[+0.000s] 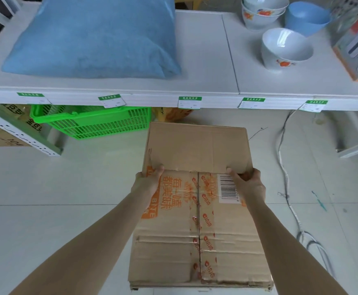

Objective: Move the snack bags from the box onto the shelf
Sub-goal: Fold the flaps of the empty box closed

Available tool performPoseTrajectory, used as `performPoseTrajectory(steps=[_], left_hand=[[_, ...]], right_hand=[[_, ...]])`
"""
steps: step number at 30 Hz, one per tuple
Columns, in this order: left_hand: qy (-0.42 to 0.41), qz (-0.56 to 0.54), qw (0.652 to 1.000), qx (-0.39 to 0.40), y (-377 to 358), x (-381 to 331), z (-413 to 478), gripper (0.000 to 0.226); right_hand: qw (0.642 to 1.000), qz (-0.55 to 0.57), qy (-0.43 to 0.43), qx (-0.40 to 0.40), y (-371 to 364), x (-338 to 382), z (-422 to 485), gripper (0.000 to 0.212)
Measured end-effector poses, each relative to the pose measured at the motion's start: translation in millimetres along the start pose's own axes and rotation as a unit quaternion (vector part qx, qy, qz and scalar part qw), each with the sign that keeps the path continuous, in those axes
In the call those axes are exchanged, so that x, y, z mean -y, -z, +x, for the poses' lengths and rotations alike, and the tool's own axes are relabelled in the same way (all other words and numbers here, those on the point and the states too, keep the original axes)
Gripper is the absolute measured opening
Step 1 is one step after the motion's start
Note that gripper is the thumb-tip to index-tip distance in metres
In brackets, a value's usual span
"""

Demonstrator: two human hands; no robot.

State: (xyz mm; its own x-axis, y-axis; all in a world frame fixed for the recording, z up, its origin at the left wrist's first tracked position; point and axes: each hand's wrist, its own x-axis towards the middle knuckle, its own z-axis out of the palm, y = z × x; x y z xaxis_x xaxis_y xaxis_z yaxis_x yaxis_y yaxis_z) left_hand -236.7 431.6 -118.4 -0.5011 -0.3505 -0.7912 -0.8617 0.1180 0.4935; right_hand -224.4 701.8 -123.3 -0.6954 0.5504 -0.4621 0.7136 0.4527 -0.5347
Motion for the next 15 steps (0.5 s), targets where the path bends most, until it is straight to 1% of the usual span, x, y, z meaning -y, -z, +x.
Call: performPoseTrajectory(steps=[2, 4, 7, 11, 15], left_hand=[[-0.001, 0.005, 1.000, -0.002, -11.7, -3.4, -1.2, 0.073], [-0.005, 0.013, 1.000, -0.008, -19.7, -5.5, -2.4, 0.066], [-0.003, 0.003, 1.000, -0.008, -25.8, -7.7, -1.6, 0.061], [-0.001, -0.006, 1.000, -0.006, -26.9, -10.5, -1.4, 0.062], [-0.002, -0.008, 1.000, -0.012, -28.0, -11.1, 0.2, 0.063]], right_hand=[[1.000, -0.007, -0.004, 0.002, 7.6, -1.5, 9.3, 0.070], [1.000, -0.013, -0.007, 0.002, 11.2, -3.2, 16.3, 0.071], [1.000, -0.023, -0.014, -0.003, 11.2, -4.4, 23.8, 0.072], [0.999, -0.034, -0.013, -0.009, 11.3, -1.9, 26.0, 0.066], [0.999, -0.044, -0.020, -0.015, 11.4, -0.5, 28.0, 0.068]])
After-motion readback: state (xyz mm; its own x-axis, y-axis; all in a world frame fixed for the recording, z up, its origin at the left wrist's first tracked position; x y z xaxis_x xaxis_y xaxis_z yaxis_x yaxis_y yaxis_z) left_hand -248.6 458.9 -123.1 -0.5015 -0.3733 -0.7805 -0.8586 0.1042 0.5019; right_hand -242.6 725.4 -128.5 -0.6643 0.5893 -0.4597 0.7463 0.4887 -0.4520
